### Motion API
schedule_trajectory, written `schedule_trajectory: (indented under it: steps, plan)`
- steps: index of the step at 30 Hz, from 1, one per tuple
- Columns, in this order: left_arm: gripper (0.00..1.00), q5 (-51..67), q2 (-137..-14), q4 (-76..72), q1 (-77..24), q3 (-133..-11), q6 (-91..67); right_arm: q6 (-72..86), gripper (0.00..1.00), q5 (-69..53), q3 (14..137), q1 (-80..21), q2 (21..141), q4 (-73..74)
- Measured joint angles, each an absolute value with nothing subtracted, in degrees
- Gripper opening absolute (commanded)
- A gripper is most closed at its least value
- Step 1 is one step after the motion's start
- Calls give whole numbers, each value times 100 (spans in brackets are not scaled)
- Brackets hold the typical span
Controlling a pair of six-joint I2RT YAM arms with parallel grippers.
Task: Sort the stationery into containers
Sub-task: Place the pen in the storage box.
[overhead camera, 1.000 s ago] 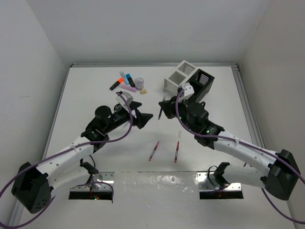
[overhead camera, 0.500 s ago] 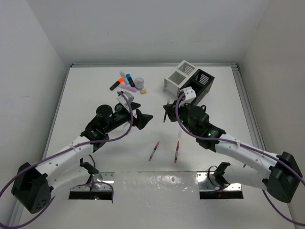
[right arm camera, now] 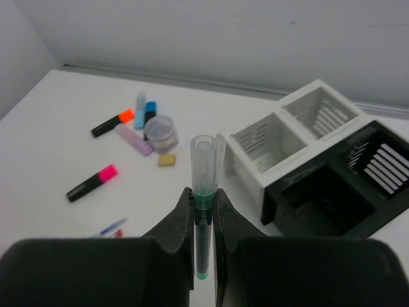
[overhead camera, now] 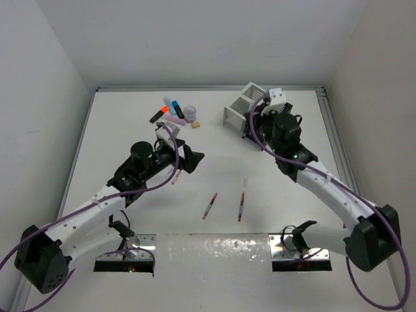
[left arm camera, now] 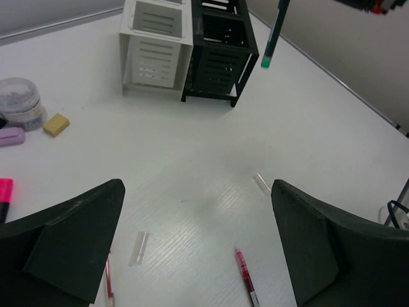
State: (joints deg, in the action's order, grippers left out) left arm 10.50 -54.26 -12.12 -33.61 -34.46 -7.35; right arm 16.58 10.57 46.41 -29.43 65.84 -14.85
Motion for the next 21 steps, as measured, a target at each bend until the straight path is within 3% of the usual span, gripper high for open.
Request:
schedule_trajectory:
  steps: [11,21]
  plan:
    - [97,764,-5522,-1144,-2838,-3361,-812,1258,0,878,6897,-1039,9072,-1905]
    - [97,720,-5972,-1194,-2324,-3321,-943,1057,0,1417,7612,-572,10925,-2394]
